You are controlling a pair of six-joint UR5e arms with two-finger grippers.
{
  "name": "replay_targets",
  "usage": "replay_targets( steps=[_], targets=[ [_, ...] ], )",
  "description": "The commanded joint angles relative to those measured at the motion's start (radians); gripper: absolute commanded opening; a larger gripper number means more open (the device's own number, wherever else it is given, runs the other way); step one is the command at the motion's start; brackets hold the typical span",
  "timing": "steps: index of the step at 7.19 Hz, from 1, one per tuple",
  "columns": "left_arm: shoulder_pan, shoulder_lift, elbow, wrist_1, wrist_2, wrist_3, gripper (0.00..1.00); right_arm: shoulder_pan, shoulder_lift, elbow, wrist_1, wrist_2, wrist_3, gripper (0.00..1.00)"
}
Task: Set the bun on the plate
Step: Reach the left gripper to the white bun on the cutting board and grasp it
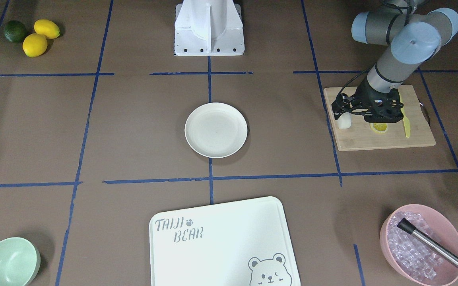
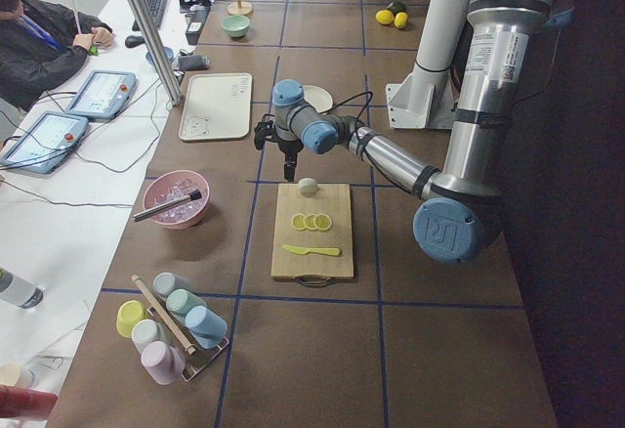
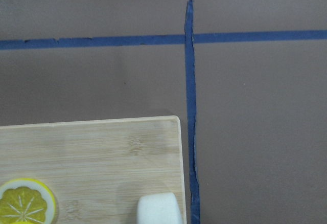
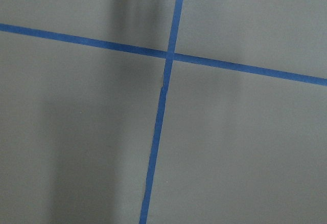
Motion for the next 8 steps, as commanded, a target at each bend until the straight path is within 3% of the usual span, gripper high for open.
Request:
replay_targets(
  steps=[1, 4, 5, 6, 7, 8],
  targets=[
    [0.029, 0.001, 0.030, -0.001, 0.006, -0.004, 1.00, 0.000, 0.001, 0.000, 0.000, 0.000, 0.000, 1.00],
    [0.070, 0.001, 0.078, 0.001, 0.008, 0.005, 0.99, 0.000, 0.003, 0.000, 0.000, 0.000, -0.001, 1.00],
    [0.070, 0.006, 0.079, 0.001, 0.009, 0.005, 0.80, 0.000, 0.003, 0.000, 0.002, 0.000, -0.003, 1.00],
    [0.072, 0.006, 0.081, 0.002, 0.009, 0.005, 0.45, 0.000, 0.003, 0.000, 0.000, 0.000, -0.003, 1.00],
    [0.070, 0.009, 0.079, 0.002, 0.009, 0.005, 0.27, 0.000, 0.003, 0.000, 0.000, 0.000, -0.003, 1.00],
    [0.070, 0.009, 0.079, 0.002, 0.009, 0.005, 0.20, 0.000, 0.003, 0.000, 0.002, 0.000, -0.003, 1.00]
  ],
)
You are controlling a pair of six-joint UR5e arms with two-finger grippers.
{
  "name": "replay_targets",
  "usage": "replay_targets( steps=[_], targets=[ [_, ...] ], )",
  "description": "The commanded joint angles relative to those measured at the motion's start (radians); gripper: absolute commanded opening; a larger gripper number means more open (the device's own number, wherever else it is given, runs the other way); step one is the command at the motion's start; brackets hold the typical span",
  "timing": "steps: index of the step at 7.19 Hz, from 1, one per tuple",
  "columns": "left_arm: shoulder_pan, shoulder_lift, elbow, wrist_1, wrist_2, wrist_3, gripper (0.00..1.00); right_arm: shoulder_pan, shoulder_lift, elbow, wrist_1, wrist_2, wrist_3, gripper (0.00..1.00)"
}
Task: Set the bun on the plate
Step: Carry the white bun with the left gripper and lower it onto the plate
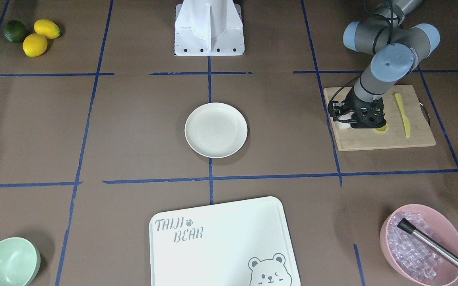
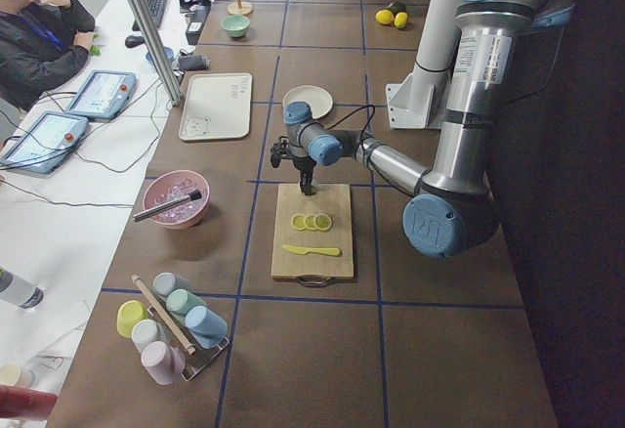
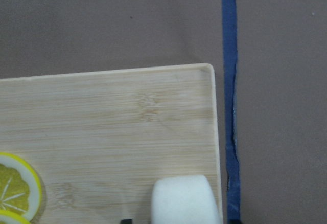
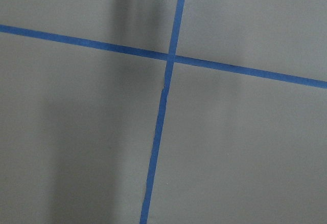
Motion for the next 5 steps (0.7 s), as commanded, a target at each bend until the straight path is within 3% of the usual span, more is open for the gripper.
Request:
replay_targets(
  steps=[1, 3, 5],
  targets=[
    [0.000, -0.008, -0.021, 0.005, -0.001, -0.002, 0.19, 0.000, 0.000, 0.002, 0.001, 0.002, -0.002, 1.00],
    [0.000, -0.066, -0.030, 0.019, -0.005, -0.015, 0.19, 0.000, 0.000, 0.002, 0.000, 0.003, 0.000, 1.00],
    [0.005, -0.230, -0.026, 0.190, -0.005, -0.065, 0.20, 0.000, -0.001, 0.002, 0.000, 0.005, 0.000, 1.00]
  ],
)
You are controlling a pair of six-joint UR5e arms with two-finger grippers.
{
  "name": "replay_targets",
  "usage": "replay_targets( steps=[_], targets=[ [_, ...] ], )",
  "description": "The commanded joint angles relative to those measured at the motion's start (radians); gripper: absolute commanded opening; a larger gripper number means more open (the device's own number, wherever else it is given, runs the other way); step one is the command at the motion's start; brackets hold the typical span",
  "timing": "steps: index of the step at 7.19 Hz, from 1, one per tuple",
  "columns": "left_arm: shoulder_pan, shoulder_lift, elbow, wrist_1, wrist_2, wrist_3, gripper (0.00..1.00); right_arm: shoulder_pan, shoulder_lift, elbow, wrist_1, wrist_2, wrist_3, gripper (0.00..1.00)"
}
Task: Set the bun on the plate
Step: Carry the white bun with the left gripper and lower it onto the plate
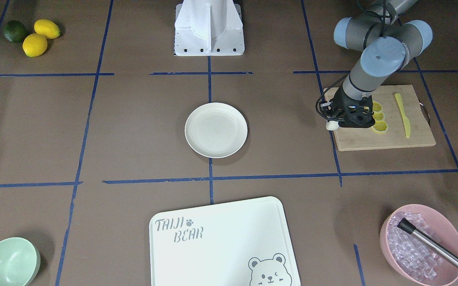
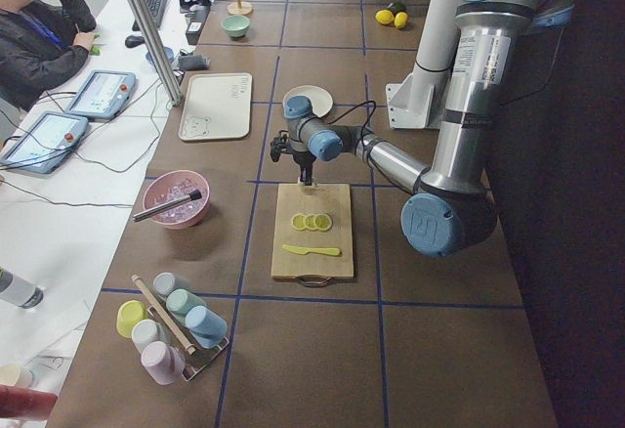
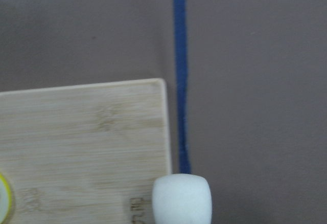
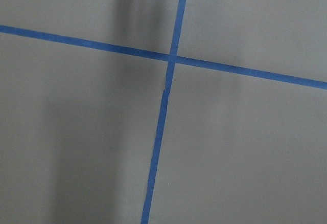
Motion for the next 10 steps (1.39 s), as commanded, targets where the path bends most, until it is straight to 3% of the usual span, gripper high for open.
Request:
replay_targets(
  steps=[1, 3, 5, 6, 9, 10],
  targets=[
    [0.020, -0.170, 0.018, 0.123, 0.003, -0.107, 0.21, 0.000, -0.001, -0.001, 0.000, 0.000, 0.000, 1.00],
    [0.106, -0.383, 0.128, 0.125, 0.056, -0.348, 0.24, 0.000, 0.000, -0.002, 0.000, 0.000, 0.002, 1.00],
    [0.210, -0.621, 0.377, 0.106, 0.179, -0.525, 0.26, 0.000, 0.000, -0.003, 0.000, -0.002, 0.002, 1.00],
    [0.245, -0.663, 0.447, 0.080, 0.243, -0.544, 0.26, 0.000, 0.003, -0.003, 0.001, -0.003, 0.002, 1.00],
    [0.284, -0.659, 0.500, 0.037, 0.247, -0.522, 0.38, -0.002, 0.013, -0.008, 0.000, -0.005, 0.003, 1.00],
    [0.284, -0.663, 0.497, 0.037, 0.247, -0.520, 0.66, -0.002, 0.016, -0.006, 0.001, -0.005, 0.003, 1.00]
  ],
)
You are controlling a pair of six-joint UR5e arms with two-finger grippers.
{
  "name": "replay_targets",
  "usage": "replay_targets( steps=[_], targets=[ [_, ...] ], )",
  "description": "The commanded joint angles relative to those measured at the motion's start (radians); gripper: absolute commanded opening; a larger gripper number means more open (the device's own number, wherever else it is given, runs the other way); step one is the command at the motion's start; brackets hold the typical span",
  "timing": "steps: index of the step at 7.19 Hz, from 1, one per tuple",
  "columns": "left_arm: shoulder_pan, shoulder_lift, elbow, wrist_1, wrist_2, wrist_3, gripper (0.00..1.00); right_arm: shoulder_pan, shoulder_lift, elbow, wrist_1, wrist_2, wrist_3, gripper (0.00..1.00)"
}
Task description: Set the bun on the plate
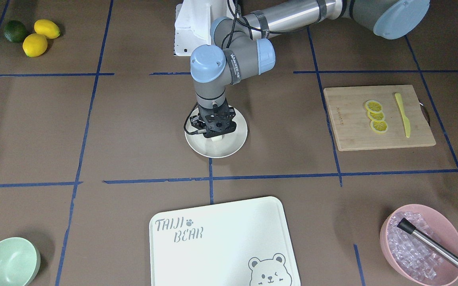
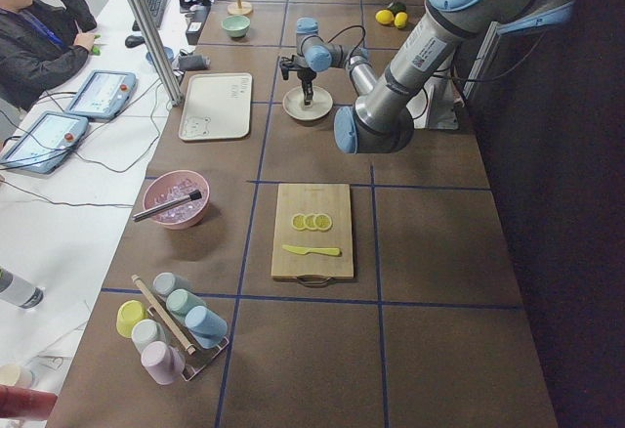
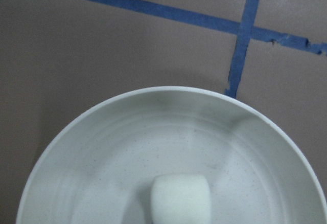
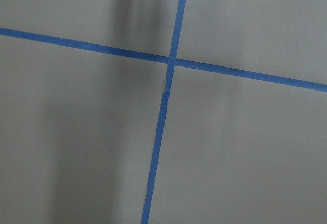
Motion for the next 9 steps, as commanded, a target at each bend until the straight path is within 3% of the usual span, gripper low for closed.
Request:
replay_targets(
  steps=[1, 3, 5, 9],
  targets=[
    [0.005, -0.003, 0.002, -0.001, 0.001, 0.009, 0.88, 0.000, 0.004, 0.005, 0.001, 0.001, 0.000, 1.00],
    [-0.002, 0.000, -0.009, 0.003, -0.002, 0.023, 0.99, 0.000, 0.004, 0.005, 0.000, 0.001, 0.000, 1.00],
    [-0.040, 0.029, -0.064, 0.019, -0.019, 0.043, 0.99, 0.000, 0.004, 0.003, 0.000, 0.001, -0.001, 1.00],
    [-0.273, 0.507, -0.513, 0.022, -0.291, 0.543, 0.99, 0.000, 0.002, 0.000, 0.001, -0.002, -0.003, 1.00]
  ],
)
